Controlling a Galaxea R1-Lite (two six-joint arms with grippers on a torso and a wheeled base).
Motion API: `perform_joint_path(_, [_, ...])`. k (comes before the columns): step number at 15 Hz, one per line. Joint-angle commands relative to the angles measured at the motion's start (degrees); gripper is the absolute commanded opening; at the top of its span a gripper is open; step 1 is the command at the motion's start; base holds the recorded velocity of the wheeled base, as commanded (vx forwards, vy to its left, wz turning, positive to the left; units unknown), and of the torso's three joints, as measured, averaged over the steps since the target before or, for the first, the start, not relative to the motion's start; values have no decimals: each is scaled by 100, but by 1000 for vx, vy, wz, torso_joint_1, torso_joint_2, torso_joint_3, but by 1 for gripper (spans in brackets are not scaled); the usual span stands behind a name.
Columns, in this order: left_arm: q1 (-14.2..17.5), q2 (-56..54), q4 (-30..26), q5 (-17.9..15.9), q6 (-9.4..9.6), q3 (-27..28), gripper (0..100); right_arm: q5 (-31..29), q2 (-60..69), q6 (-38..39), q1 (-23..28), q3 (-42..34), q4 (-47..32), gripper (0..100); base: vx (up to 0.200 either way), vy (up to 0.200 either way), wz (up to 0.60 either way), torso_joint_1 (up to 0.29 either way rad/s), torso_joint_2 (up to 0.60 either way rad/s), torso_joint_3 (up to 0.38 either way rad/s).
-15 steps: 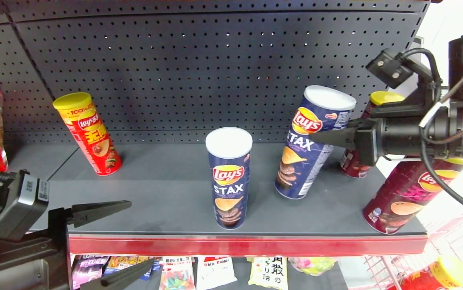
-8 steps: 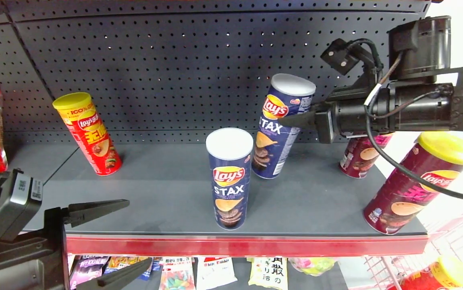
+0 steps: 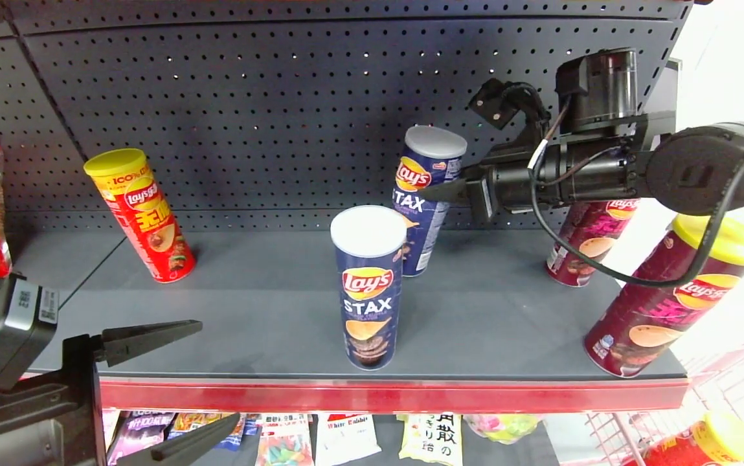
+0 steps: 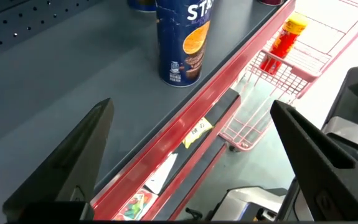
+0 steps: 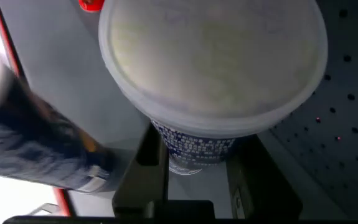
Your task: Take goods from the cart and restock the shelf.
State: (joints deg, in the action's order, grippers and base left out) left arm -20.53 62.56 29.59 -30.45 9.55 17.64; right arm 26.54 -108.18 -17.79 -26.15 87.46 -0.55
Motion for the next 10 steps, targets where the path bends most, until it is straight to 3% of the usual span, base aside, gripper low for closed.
perform_joint_path(1, [-4,2,3,-5,3,11,100,62,-247,-129,75,87,-7,0,0,0,0,0,0,0])
perform_joint_path(10, [-4,10,-6,31,3,-6,100,176,-362,-199,22,149,-33,0,0,0,0,0,0,0])
